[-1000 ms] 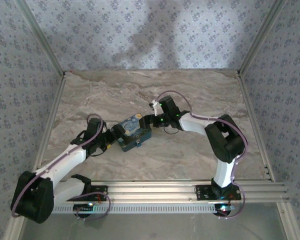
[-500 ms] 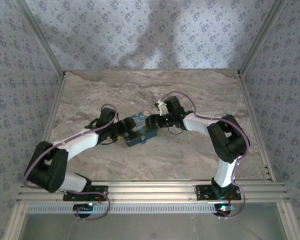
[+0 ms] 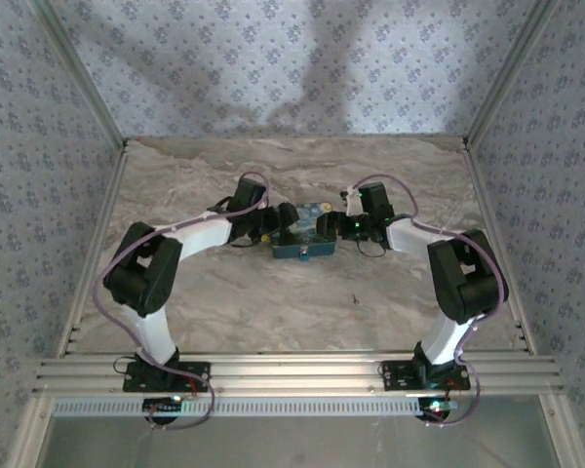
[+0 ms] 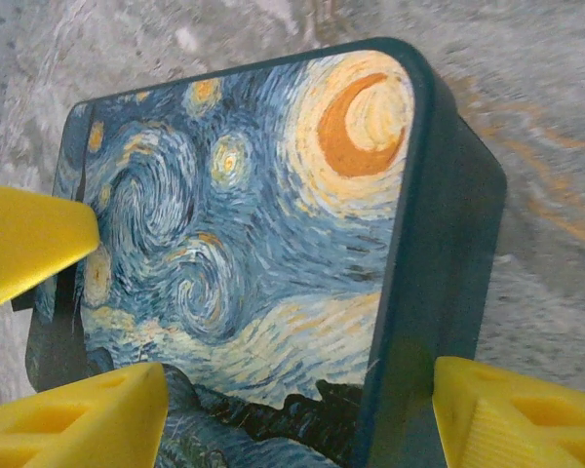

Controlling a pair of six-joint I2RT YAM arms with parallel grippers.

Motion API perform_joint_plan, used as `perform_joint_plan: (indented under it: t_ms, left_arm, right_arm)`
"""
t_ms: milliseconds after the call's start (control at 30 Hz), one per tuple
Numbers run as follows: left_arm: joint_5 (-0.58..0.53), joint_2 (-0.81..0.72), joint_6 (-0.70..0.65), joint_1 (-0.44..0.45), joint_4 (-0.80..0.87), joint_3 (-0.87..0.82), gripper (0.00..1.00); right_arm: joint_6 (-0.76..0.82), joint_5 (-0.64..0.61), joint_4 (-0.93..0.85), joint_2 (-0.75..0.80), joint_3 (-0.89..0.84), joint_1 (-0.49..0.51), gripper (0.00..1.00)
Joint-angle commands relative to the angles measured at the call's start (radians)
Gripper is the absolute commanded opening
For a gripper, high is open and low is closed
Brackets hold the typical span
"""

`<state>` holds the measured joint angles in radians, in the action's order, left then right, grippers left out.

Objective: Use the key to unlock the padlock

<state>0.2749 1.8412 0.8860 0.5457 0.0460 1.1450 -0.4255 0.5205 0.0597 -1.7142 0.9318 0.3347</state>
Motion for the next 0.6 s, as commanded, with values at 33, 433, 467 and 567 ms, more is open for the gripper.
perform_joint_plan:
  t_ms: [33, 433, 467, 567]
  left_arm:
    - [0.066, 0.06, -0.047, 0.029, -0.035, 0.109, 0.94]
    - [0.018, 0.031, -0.091, 0.019, 0.003, 0.099, 0.96]
    - [0.005, 0.022, -0.099, 0.014, 0.016, 0.098, 0.96]
    - [-0.028, -0.021, -0.12, -0.01, 0.042, 0.081, 0.98]
  right_arm:
    - [0.023, 0.061, 0.018, 0.021, -0.001, -0.016, 0.73]
    - [0.072, 0.013, -0.045, 0.011, 0.033, -0.06, 0.76]
    - [0.074, -0.028, -0.059, 0.024, 0.028, -0.062, 0.76]
    - [0.083, -0.156, -0.101, 0.088, -0.002, -0.072, 0.8]
